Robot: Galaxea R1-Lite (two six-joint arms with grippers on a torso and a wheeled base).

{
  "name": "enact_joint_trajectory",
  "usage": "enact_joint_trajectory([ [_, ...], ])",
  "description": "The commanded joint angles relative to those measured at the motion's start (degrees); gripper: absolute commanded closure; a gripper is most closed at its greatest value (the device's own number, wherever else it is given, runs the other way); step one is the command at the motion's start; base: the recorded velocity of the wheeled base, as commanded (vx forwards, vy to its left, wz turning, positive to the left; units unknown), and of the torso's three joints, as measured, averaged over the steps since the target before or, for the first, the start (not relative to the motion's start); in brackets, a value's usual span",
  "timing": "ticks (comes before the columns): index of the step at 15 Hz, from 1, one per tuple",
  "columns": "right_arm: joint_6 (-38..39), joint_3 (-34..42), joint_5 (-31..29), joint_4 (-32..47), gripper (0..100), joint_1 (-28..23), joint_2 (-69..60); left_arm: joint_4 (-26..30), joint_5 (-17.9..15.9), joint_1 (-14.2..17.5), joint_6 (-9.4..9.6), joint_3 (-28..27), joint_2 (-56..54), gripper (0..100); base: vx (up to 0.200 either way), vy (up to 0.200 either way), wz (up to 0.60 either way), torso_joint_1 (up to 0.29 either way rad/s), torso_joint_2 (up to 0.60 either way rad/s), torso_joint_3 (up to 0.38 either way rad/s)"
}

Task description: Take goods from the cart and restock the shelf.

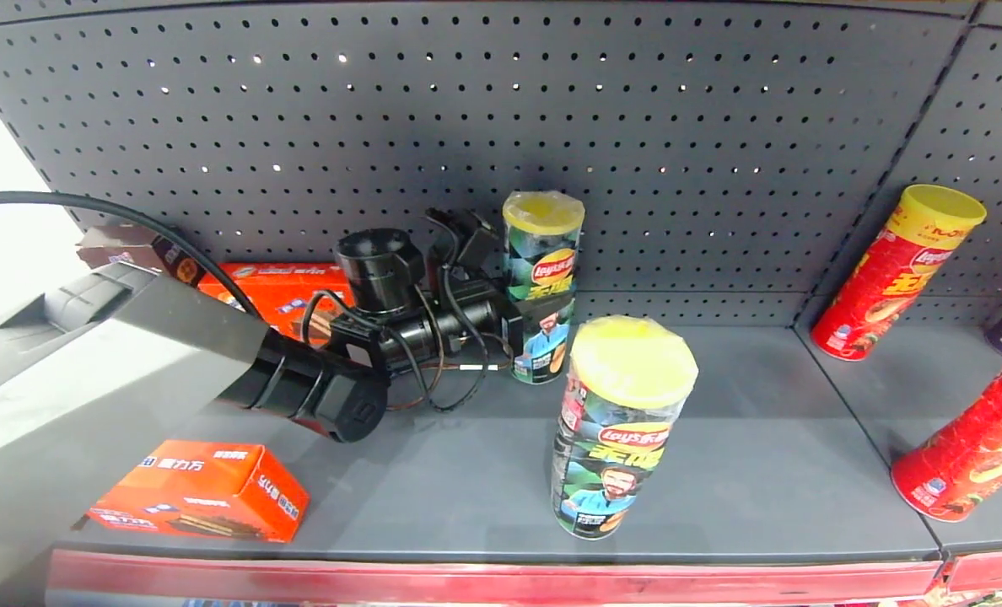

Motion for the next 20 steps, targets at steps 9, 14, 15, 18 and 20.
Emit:
enact_joint_trajectory([
  [9, 0.00, -0.09, -0.02, 0.00, 0, -0.01, 0.09, 0.27, -0.10, 0.24, -0.09, -1.46, 1.34, 0, 0.000, 0.000, 0.00, 0.000, 0.00, 0.000],
  [14, 0.00, 0.00, 0.07, 0.00, 0, -0.01, 0.09, 7.65, 0.34, 0.86, 0.52, 1.00, -5.08, 0, 0.000, 0.000, 0.00, 0.000, 0.00, 0.000],
  [15, 0.00, 0.00, -0.02, 0.00, 0, -0.01, 0.09, 10.20, 0.43, 0.86, 1.31, 1.00, -6.31, 0, 0.000, 0.000, 0.00, 0.000, 0.00, 0.000],
  [18, 0.00, 0.00, -0.02, 0.00, 0, -0.01, 0.09, 16.71, 2.72, 0.86, 5.09, 1.00, -8.68, 0, 0.000, 0.000, 0.00, 0.000, 0.00, 0.000],
  [20, 0.00, 0.00, -0.02, 0.00, 0, -0.01, 0.09, 20.49, 4.04, 0.77, 5.62, 1.18, -10.61, 0, 0.000, 0.000, 0.00, 0.000, 0.00, 0.000],
])
